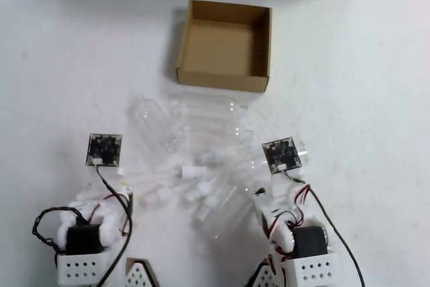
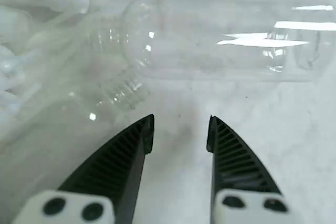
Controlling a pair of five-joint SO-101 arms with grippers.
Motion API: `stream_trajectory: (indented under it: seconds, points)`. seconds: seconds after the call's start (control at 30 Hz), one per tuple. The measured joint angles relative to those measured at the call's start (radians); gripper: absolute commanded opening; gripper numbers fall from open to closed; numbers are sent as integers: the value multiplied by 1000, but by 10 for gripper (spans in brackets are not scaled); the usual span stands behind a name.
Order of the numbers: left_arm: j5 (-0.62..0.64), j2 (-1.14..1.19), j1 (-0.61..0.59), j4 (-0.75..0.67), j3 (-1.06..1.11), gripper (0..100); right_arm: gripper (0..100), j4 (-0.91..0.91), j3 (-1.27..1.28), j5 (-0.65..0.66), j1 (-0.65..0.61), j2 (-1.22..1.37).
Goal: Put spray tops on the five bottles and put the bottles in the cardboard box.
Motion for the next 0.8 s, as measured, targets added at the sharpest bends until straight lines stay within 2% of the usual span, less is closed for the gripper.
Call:
stream_trajectory:
  seconds: [0.2,0.37,0.47,0.57,0.8]
  points:
    - [0,0,-8,0,0,24,131,0,0,0,5,0]
    - [0,0,-6,0,-84,24,131,-57,0,9,167,0]
    - [0,0,-6,0,-166,24,128,-95,0,127,287,0]
    - [0,0,-6,-52,-226,24,127,-87,0,270,325,0]
    - [15,-9,-3,-100,-379,24,127,-75,0,353,333,0]
